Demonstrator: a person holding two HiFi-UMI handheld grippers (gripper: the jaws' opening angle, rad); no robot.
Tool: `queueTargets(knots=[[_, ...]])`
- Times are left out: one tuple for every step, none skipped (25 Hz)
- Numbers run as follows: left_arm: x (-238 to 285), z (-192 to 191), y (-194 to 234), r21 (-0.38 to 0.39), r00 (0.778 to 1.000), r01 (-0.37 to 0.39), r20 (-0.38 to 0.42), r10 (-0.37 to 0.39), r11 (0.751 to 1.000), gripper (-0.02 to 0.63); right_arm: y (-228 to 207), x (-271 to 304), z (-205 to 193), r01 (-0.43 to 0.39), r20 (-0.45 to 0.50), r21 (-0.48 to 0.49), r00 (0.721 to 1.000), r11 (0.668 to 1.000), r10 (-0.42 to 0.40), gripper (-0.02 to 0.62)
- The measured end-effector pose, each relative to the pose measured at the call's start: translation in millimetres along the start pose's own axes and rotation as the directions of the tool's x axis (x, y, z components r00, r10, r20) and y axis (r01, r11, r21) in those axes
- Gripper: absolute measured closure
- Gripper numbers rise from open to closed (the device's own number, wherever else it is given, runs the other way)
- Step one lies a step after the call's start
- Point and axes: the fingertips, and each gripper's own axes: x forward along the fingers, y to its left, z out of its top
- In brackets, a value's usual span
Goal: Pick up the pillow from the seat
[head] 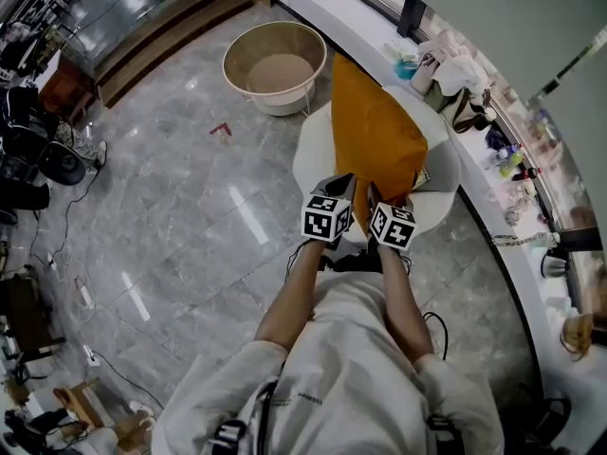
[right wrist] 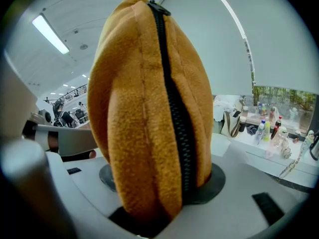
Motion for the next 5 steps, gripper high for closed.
queueTargets(knots=[[0.1,-0.5,0.4,-0.001,1.0,-0.001,0.0,0.001,1.0,0.597,0.2,0.3,-0.7,-0.001,-0.002,-0.002,1.0,1.0,0.001,0.368],[0.1,-0.9,0.6,-0.001,1.0,-0.003,0.001,0.003,1.0,0.597,0.2,0.4,-1.4,-0.002,-0.003,-0.005,1.0,1.0,0.002,0.368],[-0.1,-1.2,0.7,-0.001,1.0,-0.004,0.002,0.004,1.0,0.597,0.1,0.3,-1.9,-0.002,-0.004,-0.007,1.0,1.0,0.002,0.368],[-0.2,-1.3,0.8,-0.001,1.0,-0.005,0.003,0.005,1.0,0.597,0.0,0.2,-2.2,-0.001,-0.003,-0.01,1.0,1.0,0.001,0.368],[-0.4,-1.4,0.9,-0.001,1.0,-0.005,0.003,0.005,1.0,0.597,-0.2,0.0,-2.4,0.0,-0.003,-0.012,1.0,1.0,0.0,0.368]])
